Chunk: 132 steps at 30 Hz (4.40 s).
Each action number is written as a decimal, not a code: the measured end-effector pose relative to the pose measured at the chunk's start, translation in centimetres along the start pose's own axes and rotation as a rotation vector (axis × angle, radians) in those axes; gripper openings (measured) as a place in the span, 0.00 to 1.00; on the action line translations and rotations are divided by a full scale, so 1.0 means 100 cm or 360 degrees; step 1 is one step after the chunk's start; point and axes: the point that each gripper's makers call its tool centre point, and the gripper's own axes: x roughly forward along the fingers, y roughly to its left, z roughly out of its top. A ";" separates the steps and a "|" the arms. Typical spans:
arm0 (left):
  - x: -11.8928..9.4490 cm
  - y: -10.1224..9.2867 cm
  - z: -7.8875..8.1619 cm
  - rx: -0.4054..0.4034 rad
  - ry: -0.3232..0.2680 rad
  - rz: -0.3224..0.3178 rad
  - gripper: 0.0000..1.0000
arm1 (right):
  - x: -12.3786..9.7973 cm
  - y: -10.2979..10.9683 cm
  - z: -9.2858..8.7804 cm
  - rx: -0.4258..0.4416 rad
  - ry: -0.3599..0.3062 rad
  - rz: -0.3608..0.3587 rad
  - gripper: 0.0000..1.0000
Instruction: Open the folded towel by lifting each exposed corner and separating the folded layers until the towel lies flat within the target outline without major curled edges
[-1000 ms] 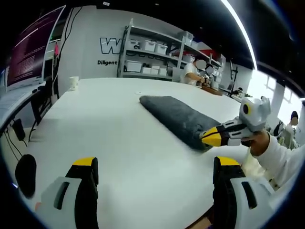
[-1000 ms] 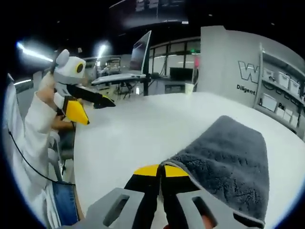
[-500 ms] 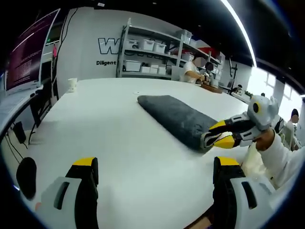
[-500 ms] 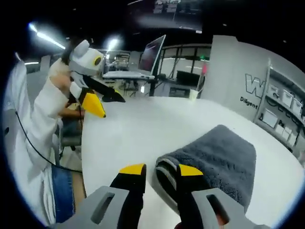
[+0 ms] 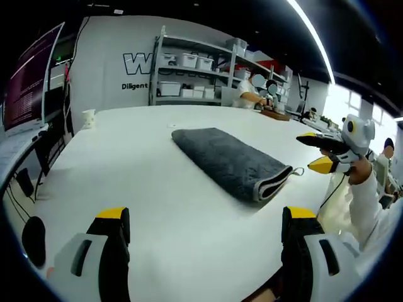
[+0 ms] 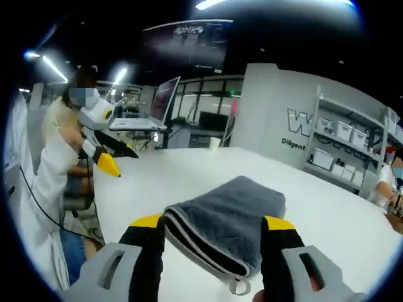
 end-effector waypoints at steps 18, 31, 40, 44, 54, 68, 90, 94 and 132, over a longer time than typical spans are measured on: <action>0.009 -0.030 0.014 0.0052 -0.0003 -0.0061 1.00 | -0.057 -0.050 -0.033 0.0178 0.0091 -0.0234 0.99; 0.017 -0.050 0.019 0.0085 -0.0001 -0.0107 1.00 | -0.072 -0.053 -0.032 0.0219 0.0056 -0.0242 0.99; 0.030 -0.073 0.022 0.0125 -0.0006 -0.0193 1.00 | -0.087 -0.059 -0.025 0.0203 0.0043 -0.0295 0.99; 0.040 -0.091 0.024 0.0151 -0.0006 -0.0253 1.00 | -0.091 -0.059 -0.023 0.0189 0.0039 -0.0297 0.99; 0.066 -0.137 0.027 0.0213 -0.0023 -0.0389 1.00 | -0.097 -0.064 -0.027 0.0181 0.0066 -0.0326 0.99; 0.106 -0.177 0.030 0.0290 -0.0054 -0.0502 0.99 | -0.092 -0.060 -0.035 0.0175 0.0145 -0.0283 0.99; 0.167 -0.200 0.050 0.0925 -0.0255 -0.0306 0.80 | -0.107 -0.071 -0.033 0.0171 0.0127 -0.0369 0.99; 0.171 -0.203 0.045 0.1027 -0.0240 -0.0280 0.70 | -0.108 -0.071 -0.033 0.0172 0.0122 -0.0373 0.99; 0.171 -0.244 0.019 0.1134 -0.0132 -0.0581 0.01 | -0.110 -0.072 -0.029 0.0185 0.0111 -0.0377 0.97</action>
